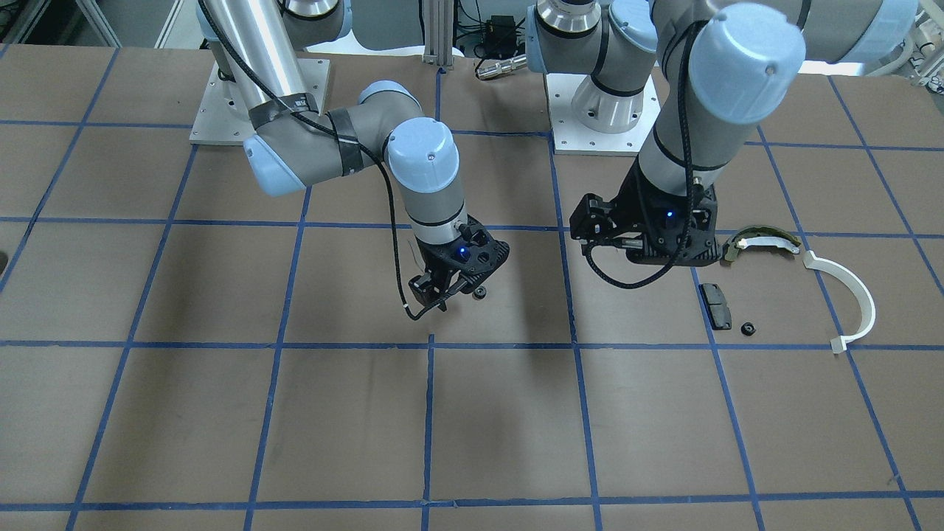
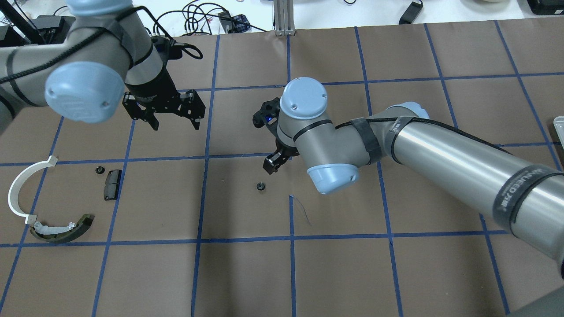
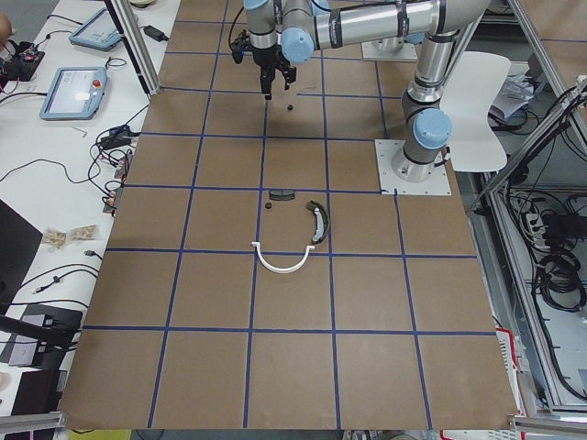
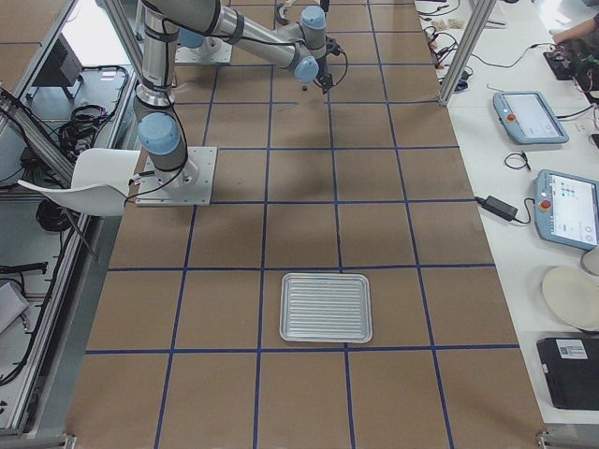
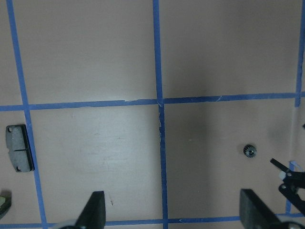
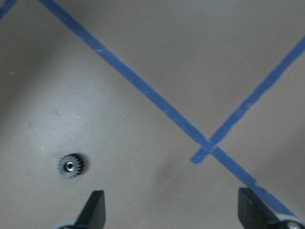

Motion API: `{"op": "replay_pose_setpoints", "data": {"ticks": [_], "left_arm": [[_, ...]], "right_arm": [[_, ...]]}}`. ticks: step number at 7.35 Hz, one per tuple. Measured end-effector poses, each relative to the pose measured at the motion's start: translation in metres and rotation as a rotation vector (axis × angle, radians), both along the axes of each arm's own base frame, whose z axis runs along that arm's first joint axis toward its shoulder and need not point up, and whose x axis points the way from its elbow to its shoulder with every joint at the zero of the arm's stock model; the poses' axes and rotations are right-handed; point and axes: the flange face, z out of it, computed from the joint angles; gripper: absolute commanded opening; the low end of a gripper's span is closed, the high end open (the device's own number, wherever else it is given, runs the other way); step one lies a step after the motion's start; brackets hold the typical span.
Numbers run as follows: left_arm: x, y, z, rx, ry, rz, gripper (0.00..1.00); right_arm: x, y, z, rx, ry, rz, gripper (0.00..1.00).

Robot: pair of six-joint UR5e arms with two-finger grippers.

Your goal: Place bearing gear from tray to pile

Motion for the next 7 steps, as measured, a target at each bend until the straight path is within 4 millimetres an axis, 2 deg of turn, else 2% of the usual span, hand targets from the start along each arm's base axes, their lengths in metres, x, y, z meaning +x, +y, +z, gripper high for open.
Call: {"op": "replay_pose_setpoints", "data": {"ticks": [1,2,3,4,5,6,7], "left_arm": [[-0.01,0.007,-0.033,-0.006,-0.001,0.034,1.0],[-0.034,0.015,-0.059,-0.013,-0.005,0.07,1.0],[-0.067,0.023,-0.079,-0.027,-0.006,0.098,1.0],[-0.102,0.03,-0.097,-0.039,-0.007,0.138,1.0],[-0.137,0.044,-0.116,-0.037,-0.015,0.172,1.0],[-0.161,0.061,-0.136,-0.018,-0.028,0.187,1.0],[-0.171,0.076,-0.154,-0.003,-0.036,0.195,1.0]], "right_arm": [[-0.055,-0.024,0.017,-0.002,0.008,-0.102,1.0],[-0.112,-0.036,0.045,0.014,0.017,-0.206,1.0],[-0.162,-0.037,0.076,0.04,0.023,-0.303,1.0],[-0.211,-0.03,0.109,0.064,0.025,-0.398,1.0],[-0.246,-0.015,0.143,0.087,0.032,-0.494,1.0],[-0.264,0.0,0.177,0.102,0.051,-0.601,1.0],[-0.272,0.008,0.206,0.119,0.076,-0.682,1.0]]}}
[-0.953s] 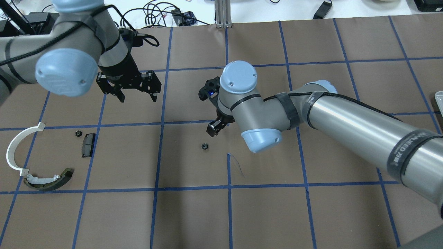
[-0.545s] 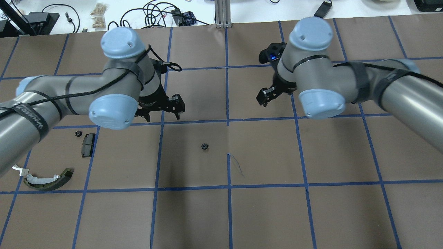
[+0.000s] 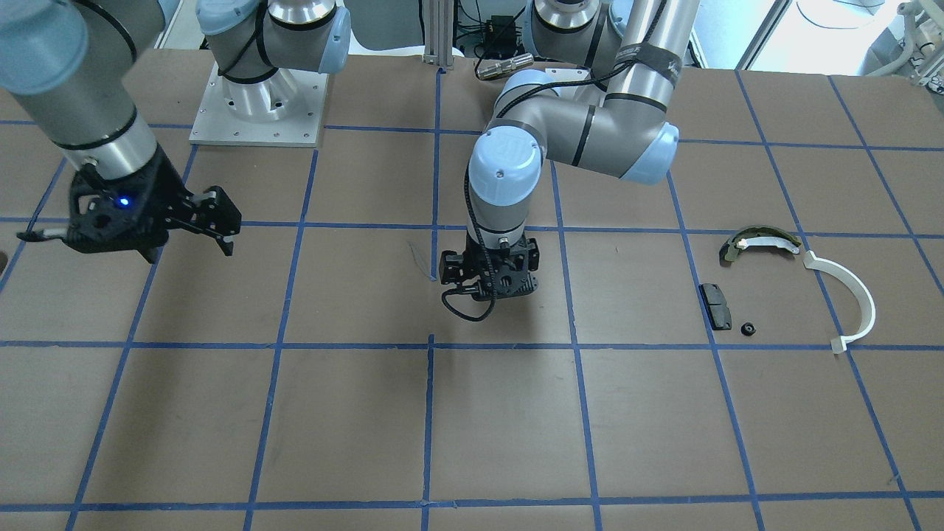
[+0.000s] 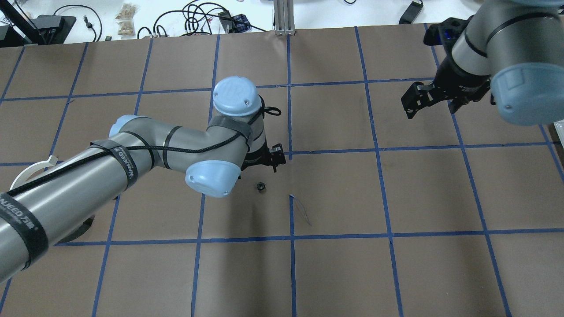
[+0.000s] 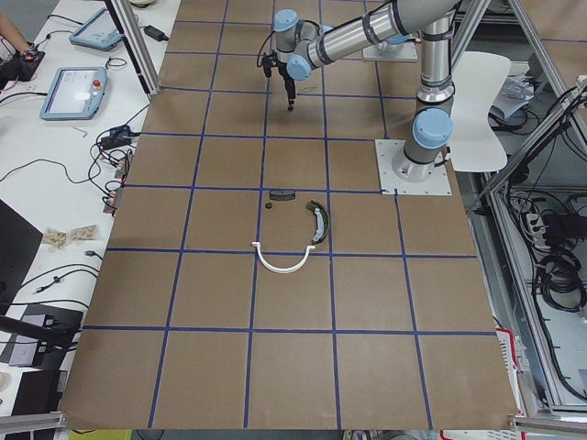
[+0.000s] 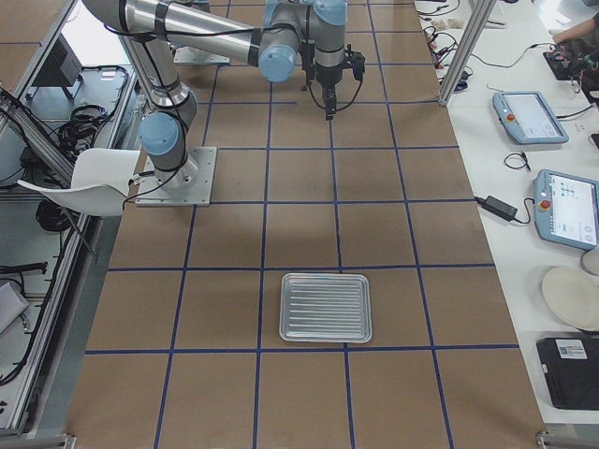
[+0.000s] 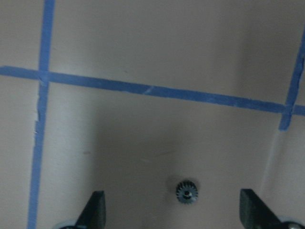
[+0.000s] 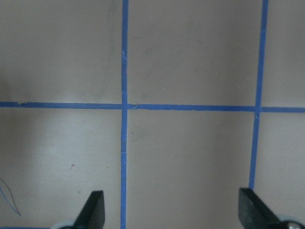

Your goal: Place bearing gear from tray to pile

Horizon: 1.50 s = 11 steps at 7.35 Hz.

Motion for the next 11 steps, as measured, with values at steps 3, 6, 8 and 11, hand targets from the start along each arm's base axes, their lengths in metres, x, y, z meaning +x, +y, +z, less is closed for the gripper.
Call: {"op": "replay_pose_setpoints", "data": {"ticks": [3,6,8,11], "left_arm": [[-0.003,0.01,-0.021,-0.037,0.009,-0.023,1.0],[0.002,0.007,-0.031,-0.033,0.006,-0.022,0.91],[0.002,0.007,-0.038,-0.022,0.003,-0.022,0.29],[0.002,0.005,-0.041,-0.02,0.001,-0.023,0.0]], "right_arm": [[-0.004,0.0,0.032,0.052,0.001,-0.041,1.0],[0.023,0.008,0.035,0.059,0.001,-0.009,1.0],[0.051,0.016,0.032,0.067,-0.002,0.033,1.0],[0.062,0.021,0.031,0.079,-0.001,0.05,1.0]]}}
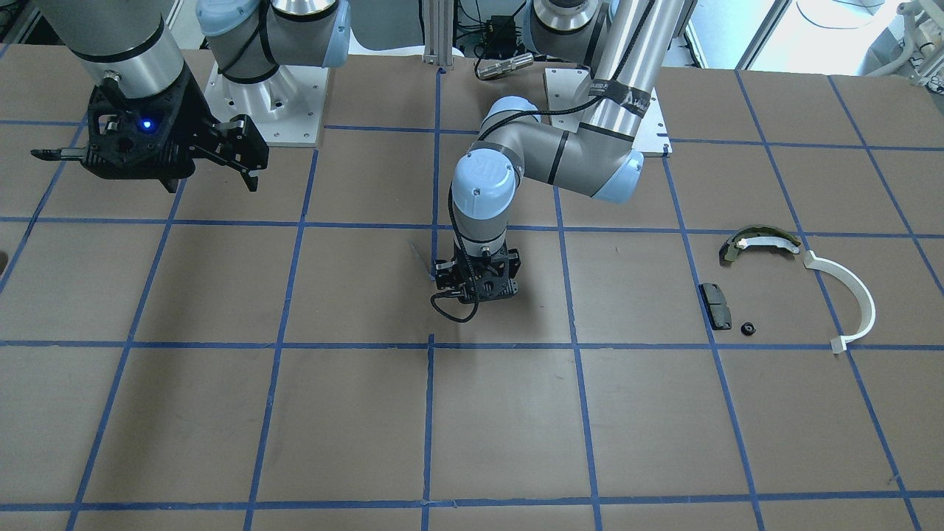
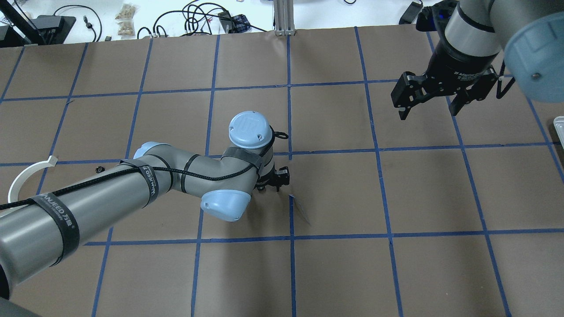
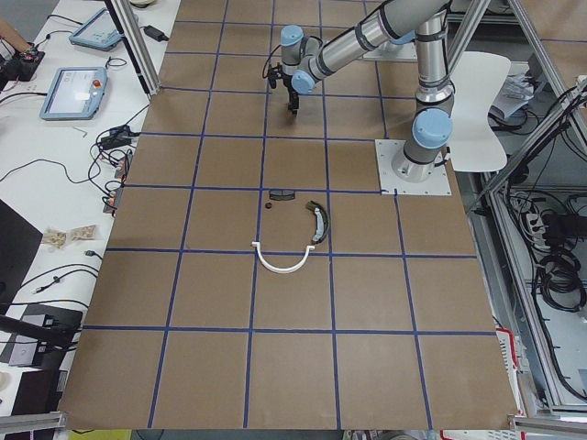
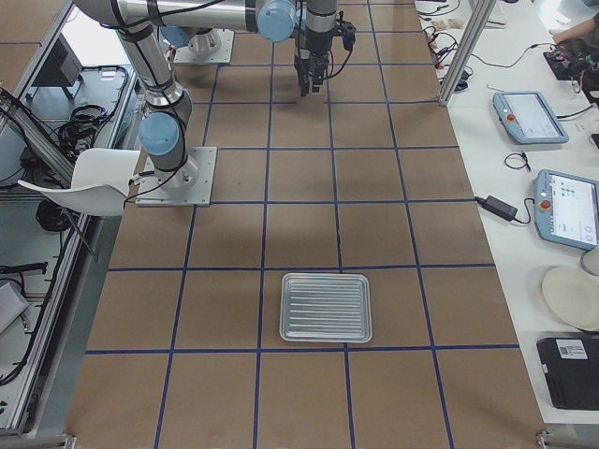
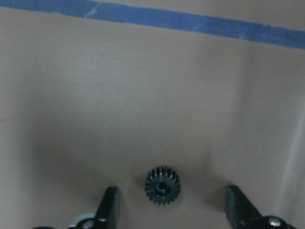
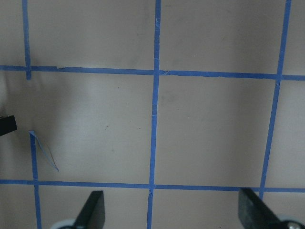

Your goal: Place bearing gear from tray to pile

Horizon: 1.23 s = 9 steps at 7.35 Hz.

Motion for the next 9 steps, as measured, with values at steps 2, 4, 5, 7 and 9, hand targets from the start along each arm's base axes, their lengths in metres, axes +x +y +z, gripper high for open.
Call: {"op": "replay_pose_setpoints", "data": {"ticks": [2,4,5,7,9], "left_arm": [[0.002,-0.004,0.002,-0.006,0.002,0.005,0.0],[0.016,-0.016,0.011,-0.023,0.008,0.034,0.0],[0.03,-0.027,0.02,-0.038,0.013,0.042,0.0],[0.09,-0.055,0.039,-0.019,0.009,-0.004,0.0],[0.2,-0.074,0.055,0.048,0.0,-0.118,0.0]], "right_arm": [[0.0,0.0,0.0,0.001,0.0,0.001,1.0],[0.001,0.0,-0.001,0.003,-0.002,0.001,1.0],[0.0,0.0,-0.001,0.003,-0.001,0.001,1.0],[0.0,-0.001,-0.001,0.003,0.002,0.0,1.0],[0.0,0.0,-0.001,0.005,0.001,0.001,1.0]]}}
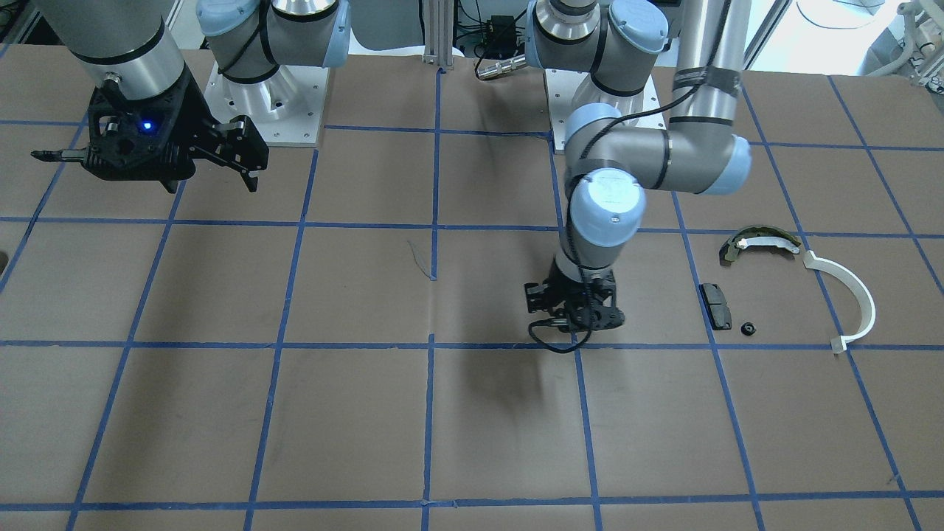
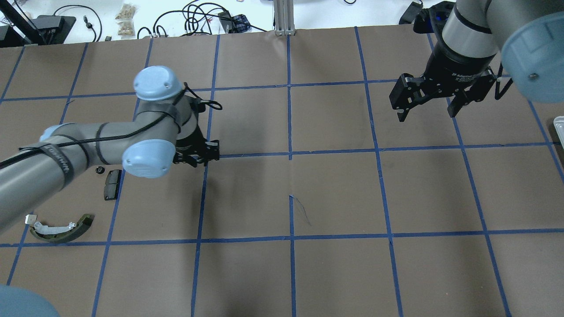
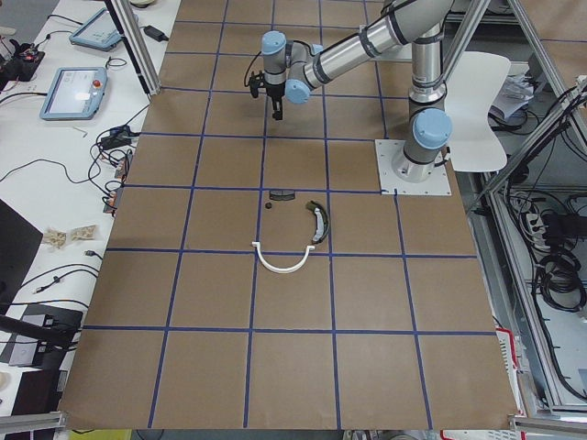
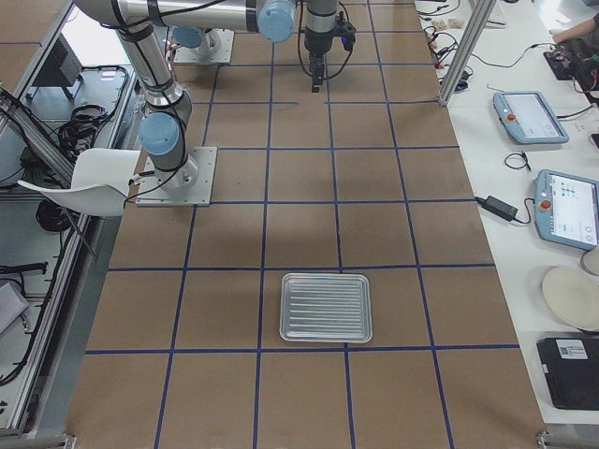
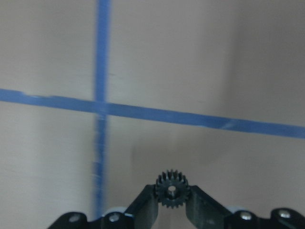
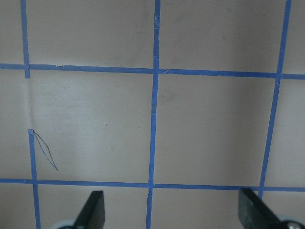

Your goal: Place bearing gear from tray to pile

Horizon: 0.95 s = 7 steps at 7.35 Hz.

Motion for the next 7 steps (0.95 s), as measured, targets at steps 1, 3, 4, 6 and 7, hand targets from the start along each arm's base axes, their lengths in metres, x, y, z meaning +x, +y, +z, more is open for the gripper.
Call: {"op": "replay_pose_setpoints", "data": {"ticks": [1,3,4,6,7], "left_arm": [[0.058,-0.003,0.003,0.024,-0.004,-0.056,0.0],[0.16,-0.002,0.002,0.041,0.002,-0.113,0.0],[0.199,0.0,-0.001,0.033,-0.01,-0.129,0.0],[0.243,-0.002,-0.011,-0.002,-0.041,-0.135,0.0],[0.251,-0.006,-0.016,-0.017,-0.053,-0.133,0.0]], "right_arm": [[0.0,0.0,0.0,-0.001,-0.001,0.0,1.0],[0.0,-0.001,0.001,-0.004,-0.002,-0.001,1.0],[0.0,-0.001,0.002,-0.006,-0.003,0.0,1.0],[0.0,0.0,0.001,-0.005,-0.005,0.0,1.0],[0.001,0.0,0.001,-0.006,-0.006,-0.001,1.0]]}}
